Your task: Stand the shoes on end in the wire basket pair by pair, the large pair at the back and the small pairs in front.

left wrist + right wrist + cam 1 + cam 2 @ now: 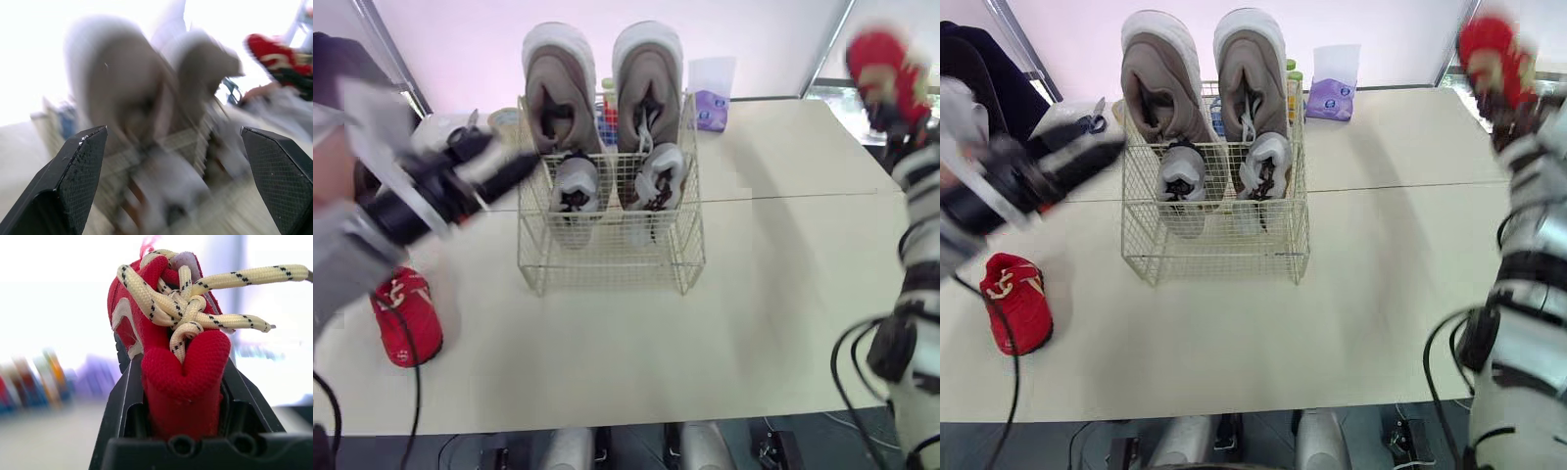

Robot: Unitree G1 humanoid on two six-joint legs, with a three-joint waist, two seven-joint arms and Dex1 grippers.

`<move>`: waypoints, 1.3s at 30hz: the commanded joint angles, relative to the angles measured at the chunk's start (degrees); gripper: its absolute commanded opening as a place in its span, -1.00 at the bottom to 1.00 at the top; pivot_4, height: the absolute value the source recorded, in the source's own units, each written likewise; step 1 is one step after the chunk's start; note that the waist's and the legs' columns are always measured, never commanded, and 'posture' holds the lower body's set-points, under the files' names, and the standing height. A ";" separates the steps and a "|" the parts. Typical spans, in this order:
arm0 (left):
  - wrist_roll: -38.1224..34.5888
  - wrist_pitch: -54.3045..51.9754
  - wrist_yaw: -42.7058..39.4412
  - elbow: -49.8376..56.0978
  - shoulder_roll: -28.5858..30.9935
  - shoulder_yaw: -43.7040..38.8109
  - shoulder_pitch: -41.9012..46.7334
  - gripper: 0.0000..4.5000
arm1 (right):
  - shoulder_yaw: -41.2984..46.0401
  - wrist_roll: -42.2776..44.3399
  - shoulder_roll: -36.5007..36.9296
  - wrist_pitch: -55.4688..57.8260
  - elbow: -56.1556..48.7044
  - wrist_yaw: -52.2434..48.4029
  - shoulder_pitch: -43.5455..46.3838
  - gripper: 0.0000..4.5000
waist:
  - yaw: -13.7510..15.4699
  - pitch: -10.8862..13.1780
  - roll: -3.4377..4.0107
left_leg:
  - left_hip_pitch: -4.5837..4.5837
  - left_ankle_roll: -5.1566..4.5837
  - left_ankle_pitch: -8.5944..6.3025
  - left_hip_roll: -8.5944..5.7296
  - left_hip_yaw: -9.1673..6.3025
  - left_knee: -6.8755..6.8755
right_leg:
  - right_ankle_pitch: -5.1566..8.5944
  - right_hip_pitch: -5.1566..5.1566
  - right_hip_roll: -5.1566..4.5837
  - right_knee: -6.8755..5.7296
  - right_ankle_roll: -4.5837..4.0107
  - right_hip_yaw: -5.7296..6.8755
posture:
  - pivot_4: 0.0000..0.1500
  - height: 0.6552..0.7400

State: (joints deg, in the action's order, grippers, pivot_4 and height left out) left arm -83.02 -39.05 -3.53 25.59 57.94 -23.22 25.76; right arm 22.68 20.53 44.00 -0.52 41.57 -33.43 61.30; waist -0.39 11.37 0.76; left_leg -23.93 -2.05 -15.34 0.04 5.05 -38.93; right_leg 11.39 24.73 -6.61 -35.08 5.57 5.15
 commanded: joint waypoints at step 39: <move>-13.31 -23.40 -24.15 -25.13 -10.50 7.76 28.27 0.17 | -22.23 5.04 -4.60 9.50 -45.79 -33.69 3.36 -0.50 | -0.31 0.12 -0.55 | -0.37 0.09 0.04 -0.08 -0.14 -0.21 | 0.06 0.17 -0.19 -0.08 0.14 0.03 | 1.00 1.00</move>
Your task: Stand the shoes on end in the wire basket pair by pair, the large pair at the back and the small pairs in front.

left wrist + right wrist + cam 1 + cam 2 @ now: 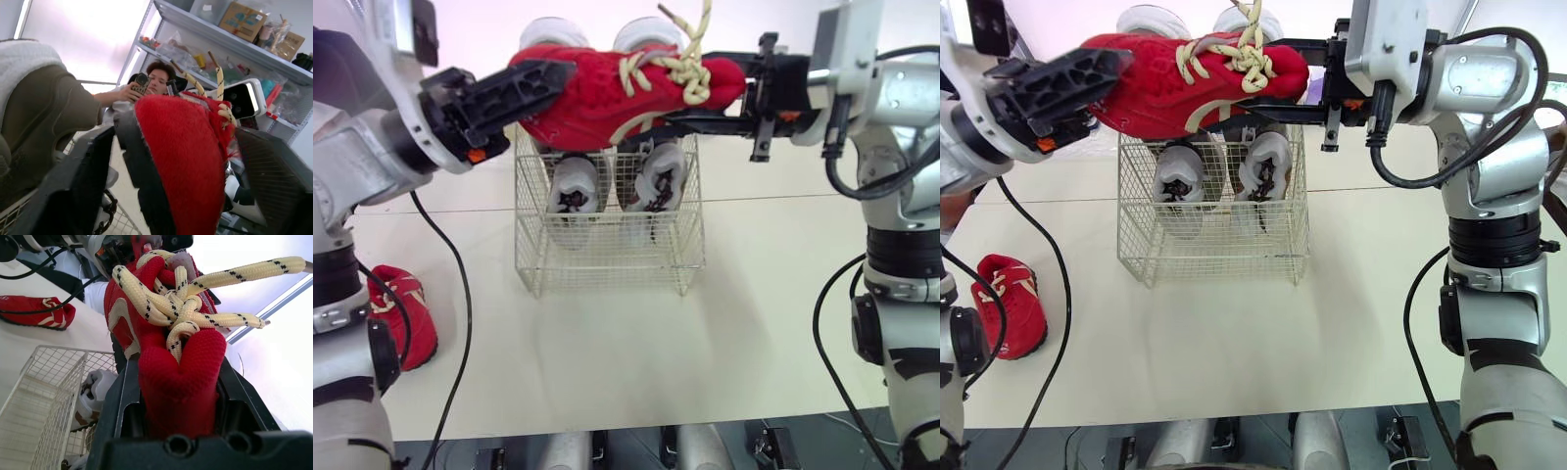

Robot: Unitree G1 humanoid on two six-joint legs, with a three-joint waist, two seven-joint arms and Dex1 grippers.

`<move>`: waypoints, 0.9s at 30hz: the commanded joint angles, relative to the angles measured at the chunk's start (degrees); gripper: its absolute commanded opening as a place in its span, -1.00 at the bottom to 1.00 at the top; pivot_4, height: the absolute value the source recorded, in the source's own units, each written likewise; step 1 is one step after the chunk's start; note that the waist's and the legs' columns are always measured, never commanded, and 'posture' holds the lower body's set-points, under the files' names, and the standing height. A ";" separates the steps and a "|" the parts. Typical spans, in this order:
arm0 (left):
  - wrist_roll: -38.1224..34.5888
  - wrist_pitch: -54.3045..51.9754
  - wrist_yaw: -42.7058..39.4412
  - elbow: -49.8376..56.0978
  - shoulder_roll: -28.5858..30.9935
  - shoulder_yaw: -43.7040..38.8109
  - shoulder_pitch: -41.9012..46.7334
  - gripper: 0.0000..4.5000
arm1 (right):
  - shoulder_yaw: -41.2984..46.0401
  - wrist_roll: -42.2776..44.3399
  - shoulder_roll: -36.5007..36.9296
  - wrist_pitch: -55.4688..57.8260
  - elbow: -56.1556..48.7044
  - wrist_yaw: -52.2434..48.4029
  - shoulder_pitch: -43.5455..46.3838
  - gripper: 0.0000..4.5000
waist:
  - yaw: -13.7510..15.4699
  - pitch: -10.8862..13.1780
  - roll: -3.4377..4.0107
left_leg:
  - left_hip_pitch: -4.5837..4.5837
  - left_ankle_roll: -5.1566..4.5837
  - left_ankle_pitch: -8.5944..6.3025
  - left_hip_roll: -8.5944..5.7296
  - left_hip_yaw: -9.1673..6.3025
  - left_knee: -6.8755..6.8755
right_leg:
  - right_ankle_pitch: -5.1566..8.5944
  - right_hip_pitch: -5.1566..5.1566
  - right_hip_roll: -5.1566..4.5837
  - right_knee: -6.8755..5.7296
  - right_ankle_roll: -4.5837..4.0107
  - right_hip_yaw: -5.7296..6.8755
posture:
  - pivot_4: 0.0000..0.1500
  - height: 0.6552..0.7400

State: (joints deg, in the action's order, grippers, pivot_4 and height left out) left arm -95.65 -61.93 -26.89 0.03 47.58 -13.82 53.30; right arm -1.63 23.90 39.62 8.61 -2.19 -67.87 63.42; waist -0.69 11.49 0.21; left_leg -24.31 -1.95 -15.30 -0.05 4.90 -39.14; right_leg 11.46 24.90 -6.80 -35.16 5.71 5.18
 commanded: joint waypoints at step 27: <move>6.01 26.65 14.19 17.50 -26.34 -7.81 -5.76 -0.89 | 15.89 50.20 -39.17 26.05 -15.44 54.04 -15.46 0.97 | 0.22 -0.13 -0.24 | 0.16 0.00 0.01 0.00 -0.04 0.03 | -0.05 -0.13 0.03 -0.09 -0.08 -0.06 | 1.00 1.00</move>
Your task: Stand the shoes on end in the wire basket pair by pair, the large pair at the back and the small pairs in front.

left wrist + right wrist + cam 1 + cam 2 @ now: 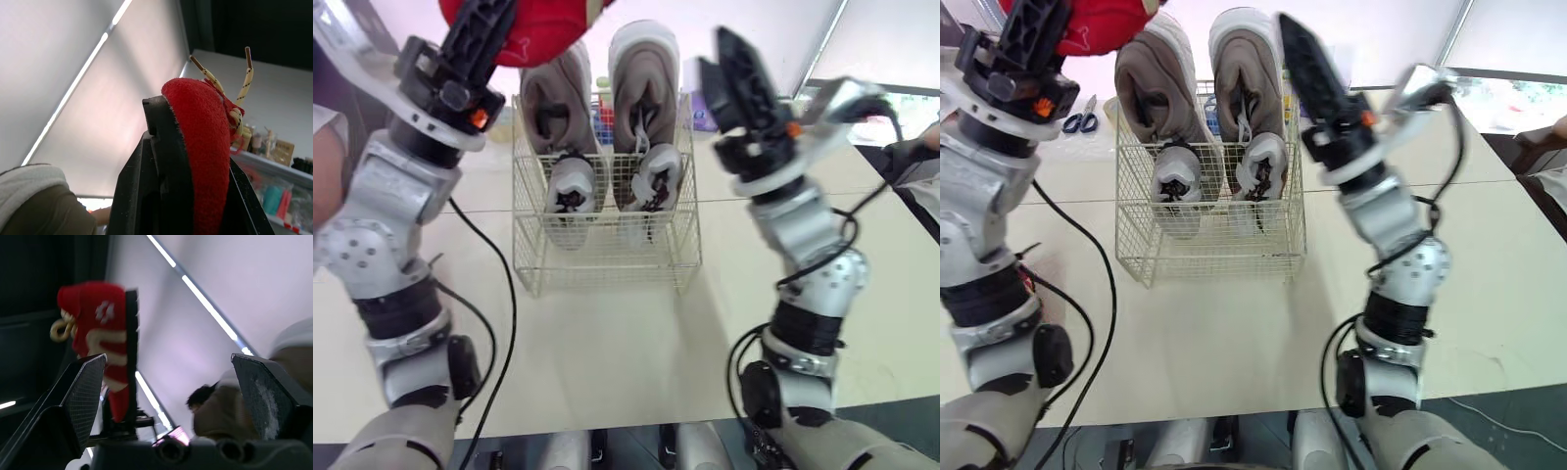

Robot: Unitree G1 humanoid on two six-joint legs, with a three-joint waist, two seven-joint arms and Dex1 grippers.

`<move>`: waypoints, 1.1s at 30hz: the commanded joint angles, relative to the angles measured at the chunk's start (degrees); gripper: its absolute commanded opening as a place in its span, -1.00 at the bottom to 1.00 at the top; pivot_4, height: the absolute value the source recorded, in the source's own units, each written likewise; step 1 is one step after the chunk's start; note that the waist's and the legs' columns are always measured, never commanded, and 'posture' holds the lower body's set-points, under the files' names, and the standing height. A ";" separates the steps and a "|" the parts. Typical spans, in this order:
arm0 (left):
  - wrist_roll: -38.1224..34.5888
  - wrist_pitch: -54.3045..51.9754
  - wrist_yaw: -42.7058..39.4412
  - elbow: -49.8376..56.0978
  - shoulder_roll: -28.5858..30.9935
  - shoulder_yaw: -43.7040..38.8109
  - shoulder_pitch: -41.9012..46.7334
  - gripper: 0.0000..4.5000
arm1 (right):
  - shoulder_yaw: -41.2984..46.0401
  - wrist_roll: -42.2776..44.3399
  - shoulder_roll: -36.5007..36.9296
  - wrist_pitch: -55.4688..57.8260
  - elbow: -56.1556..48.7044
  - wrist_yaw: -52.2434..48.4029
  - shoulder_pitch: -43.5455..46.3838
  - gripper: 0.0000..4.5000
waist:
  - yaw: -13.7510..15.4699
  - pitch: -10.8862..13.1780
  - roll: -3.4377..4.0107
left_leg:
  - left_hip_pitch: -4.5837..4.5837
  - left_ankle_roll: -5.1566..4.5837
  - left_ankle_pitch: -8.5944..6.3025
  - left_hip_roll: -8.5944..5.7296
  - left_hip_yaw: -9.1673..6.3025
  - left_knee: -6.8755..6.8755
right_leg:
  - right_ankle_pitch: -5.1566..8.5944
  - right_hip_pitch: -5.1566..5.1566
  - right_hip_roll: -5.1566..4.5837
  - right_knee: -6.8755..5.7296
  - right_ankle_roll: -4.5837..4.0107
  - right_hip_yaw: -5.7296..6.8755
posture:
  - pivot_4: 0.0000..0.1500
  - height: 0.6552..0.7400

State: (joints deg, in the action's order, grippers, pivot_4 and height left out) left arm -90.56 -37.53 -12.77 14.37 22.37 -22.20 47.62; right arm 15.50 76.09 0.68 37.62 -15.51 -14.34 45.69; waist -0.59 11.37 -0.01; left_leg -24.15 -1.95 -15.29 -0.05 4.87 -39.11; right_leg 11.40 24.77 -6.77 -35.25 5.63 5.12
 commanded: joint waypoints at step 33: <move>14.53 0.08 0.53 8.65 -0.59 10.48 -9.73 -0.04 | -1.31 -7.56 7.67 -7.87 5.55 -7.31 14.80 -0.76 | -0.17 -0.04 -0.08 | -0.11 -0.27 -0.15 -0.08 -0.10 -0.07 | -0.06 -0.06 0.04 0.15 0.13 -0.03 | 1.00 1.00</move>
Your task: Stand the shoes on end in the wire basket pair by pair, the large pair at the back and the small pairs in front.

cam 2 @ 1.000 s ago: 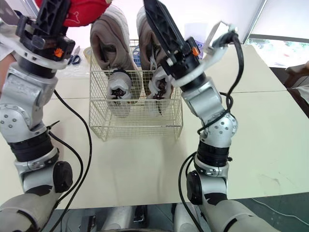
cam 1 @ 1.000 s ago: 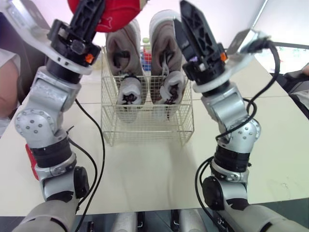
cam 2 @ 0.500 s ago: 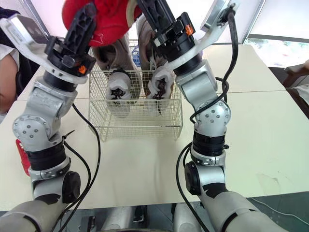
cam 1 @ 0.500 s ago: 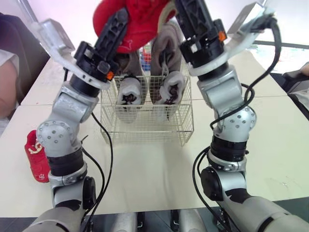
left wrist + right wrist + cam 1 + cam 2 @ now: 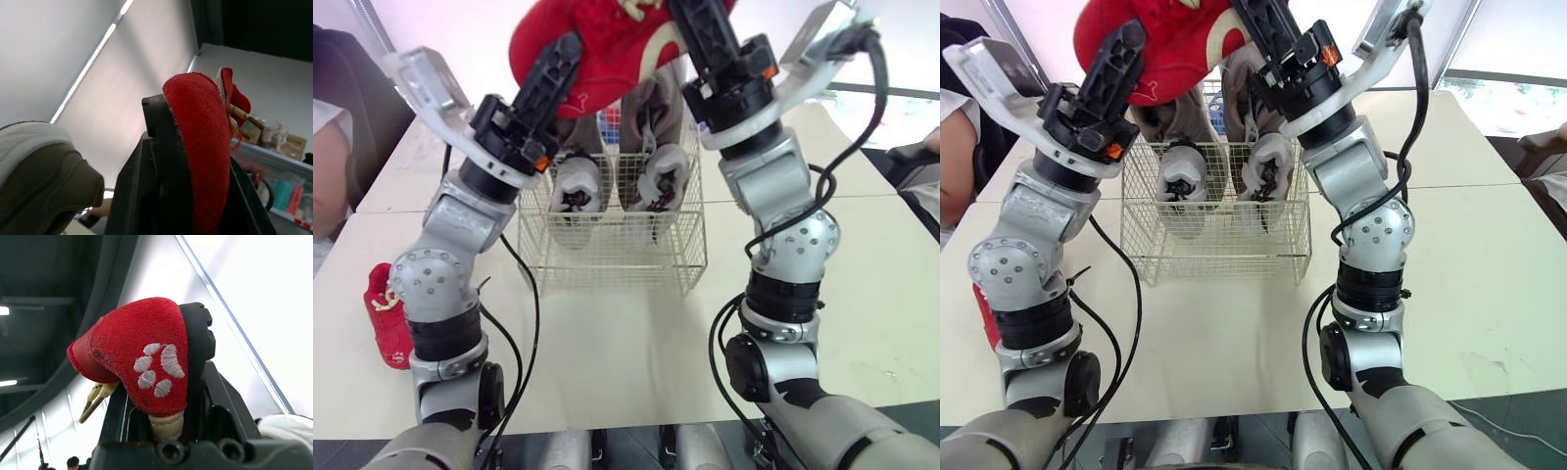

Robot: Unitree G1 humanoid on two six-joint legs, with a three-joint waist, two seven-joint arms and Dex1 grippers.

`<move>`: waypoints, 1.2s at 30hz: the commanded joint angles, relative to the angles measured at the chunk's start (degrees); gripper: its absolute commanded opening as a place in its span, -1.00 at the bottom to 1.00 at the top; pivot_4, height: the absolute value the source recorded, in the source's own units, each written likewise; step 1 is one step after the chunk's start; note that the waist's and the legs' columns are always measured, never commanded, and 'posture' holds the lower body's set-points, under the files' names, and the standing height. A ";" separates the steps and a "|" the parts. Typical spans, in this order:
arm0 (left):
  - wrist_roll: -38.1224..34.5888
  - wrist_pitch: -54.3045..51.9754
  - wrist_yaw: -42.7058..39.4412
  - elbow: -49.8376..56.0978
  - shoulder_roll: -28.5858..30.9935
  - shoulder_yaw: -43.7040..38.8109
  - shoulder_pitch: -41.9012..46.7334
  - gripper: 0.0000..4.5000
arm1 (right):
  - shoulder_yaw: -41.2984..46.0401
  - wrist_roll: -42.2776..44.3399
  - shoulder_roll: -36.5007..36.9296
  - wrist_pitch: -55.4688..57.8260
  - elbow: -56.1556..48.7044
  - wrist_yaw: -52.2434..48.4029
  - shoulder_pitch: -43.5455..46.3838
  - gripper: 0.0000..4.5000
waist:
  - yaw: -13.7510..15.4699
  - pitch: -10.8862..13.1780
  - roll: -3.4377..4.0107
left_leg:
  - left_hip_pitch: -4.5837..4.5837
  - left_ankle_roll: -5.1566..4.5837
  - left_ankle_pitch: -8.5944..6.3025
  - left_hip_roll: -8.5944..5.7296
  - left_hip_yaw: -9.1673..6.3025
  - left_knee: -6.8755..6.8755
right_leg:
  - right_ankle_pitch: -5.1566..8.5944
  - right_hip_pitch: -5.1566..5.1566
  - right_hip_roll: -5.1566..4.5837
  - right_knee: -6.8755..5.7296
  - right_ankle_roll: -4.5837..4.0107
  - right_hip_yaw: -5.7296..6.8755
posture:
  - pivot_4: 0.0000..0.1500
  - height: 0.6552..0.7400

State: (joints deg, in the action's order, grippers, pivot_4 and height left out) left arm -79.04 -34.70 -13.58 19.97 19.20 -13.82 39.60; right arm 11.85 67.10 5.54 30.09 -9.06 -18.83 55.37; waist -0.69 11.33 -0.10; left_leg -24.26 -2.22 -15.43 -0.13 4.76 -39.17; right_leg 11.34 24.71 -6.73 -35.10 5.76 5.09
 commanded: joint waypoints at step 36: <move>-8.24 -3.09 7.41 22.50 23.03 -5.75 -35.09 0.85 | -10.12 -24.72 31.21 1.60 -1.03 -45.36 -16.35 -0.76 | 1.38 0.06 0.04 | -0.16 -0.02 -0.21 0.06 0.09 0.13 | 0.11 0.33 -0.18 0.17 -0.39 -0.05 | 1.00 1.00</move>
State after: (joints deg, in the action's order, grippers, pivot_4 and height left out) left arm -88.50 -40.31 -6.95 41.62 43.12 -18.80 3.90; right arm 1.04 42.42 37.05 32.92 -7.64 -63.57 39.40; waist 0.68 11.38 -0.06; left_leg -24.42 -2.23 -15.60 -0.06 4.85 -39.04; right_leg 11.45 25.03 -6.91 -34.93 5.38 5.04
